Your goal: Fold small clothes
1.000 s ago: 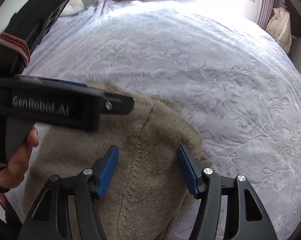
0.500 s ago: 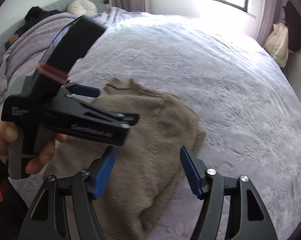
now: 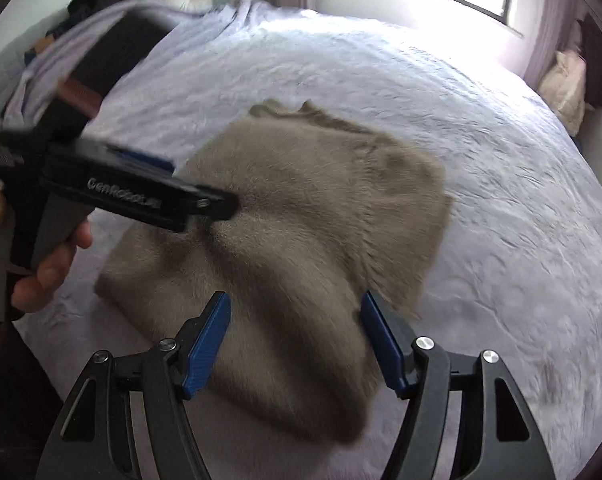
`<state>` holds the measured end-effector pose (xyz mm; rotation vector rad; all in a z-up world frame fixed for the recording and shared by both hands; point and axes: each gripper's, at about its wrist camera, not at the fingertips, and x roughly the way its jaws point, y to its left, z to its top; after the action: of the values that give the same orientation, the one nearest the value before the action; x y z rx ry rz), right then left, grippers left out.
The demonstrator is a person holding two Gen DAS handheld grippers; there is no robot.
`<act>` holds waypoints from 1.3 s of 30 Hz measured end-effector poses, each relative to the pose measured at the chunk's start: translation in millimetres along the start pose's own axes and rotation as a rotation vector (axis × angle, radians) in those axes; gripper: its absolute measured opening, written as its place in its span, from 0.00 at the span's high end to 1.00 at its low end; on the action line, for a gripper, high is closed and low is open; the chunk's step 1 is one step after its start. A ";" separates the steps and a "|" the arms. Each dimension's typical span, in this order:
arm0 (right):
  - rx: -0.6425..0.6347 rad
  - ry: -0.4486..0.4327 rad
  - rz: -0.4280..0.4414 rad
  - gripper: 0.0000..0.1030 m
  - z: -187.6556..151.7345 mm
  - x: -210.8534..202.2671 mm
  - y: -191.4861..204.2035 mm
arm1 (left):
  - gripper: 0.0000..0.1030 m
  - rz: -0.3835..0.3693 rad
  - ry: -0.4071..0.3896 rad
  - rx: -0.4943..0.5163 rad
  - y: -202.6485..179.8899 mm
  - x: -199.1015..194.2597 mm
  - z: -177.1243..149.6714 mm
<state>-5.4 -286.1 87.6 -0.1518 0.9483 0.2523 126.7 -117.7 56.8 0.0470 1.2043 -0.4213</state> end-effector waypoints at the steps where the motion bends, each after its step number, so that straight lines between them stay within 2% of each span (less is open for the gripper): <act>1: 0.041 -0.024 -0.001 0.29 0.8 -9.1 -9.1 | 0.00 -0.010 0.002 -0.015 4.4 -1.6 0.7; 3: 0.143 -0.074 0.001 0.19 4.9 -21.8 -33.0 | 0.00 -0.040 0.015 -0.026 9.5 -0.1 4.6; 4: 0.197 -0.086 0.007 0.19 7.3 -22.0 -46.5 | 0.00 -0.049 0.026 -0.026 9.3 2.4 6.0; 9: 0.434 0.034 0.151 0.19 15.8 31.6 -92.8 | 0.00 -0.105 0.079 0.008 -4.4 30.5 14.2; 12: 0.473 0.121 0.202 0.18 13.6 65.6 -91.5 | 0.00 -0.168 0.104 -0.025 -5.7 43.6 15.7; 13: 0.475 0.113 0.217 0.18 13.6 72.7 -89.1 | 0.00 -0.180 0.105 -0.029 -6.3 45.9 15.9; 14: 0.469 0.094 0.231 0.23 15.3 75.8 -86.1 | 0.01 -0.190 0.097 -0.020 -8.2 46.4 16.1; 15: 0.462 0.084 0.242 0.37 17.5 78.5 -82.7 | 0.15 -0.192 0.085 -0.005 -10.3 44.8 15.4; 16: 0.453 0.078 0.258 0.44 18.8 78.4 -77.5 | 0.22 -0.193 0.073 0.008 -12.2 41.8 14.9; 18: 0.426 0.061 0.239 0.60 23.0 73.2 -67.7 | 0.47 -0.196 0.049 0.028 -13.8 31.8 14.0; 20: 0.392 0.030 0.230 0.63 31.7 62.7 -55.7 | 0.52 -0.188 0.036 0.047 -14.9 22.8 15.0; 23: 0.335 -0.001 0.198 0.64 42.7 45.5 -37.6 | 0.55 -0.159 0.019 0.077 -17.8 11.5 13.9; 28: 0.269 -0.039 0.177 0.64 64.7 13.5 -5.8 | 0.55 -0.146 -0.012 0.069 -6.8 -18.4 14.4; 33: 0.252 -0.063 0.225 0.64 83.9 -3.2 20.3 | 0.55 -0.112 -0.041 0.079 23.6 -60.7 13.3; 39: 0.220 -0.075 0.259 0.64 106.7 -1.5 62.8 | 0.55 -0.067 -0.057 0.068 62.0 -84.0 6.8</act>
<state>59.7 -200.7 149.1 0.1825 0.9141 0.3871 129.4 -37.8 124.4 0.0530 1.1372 -0.5194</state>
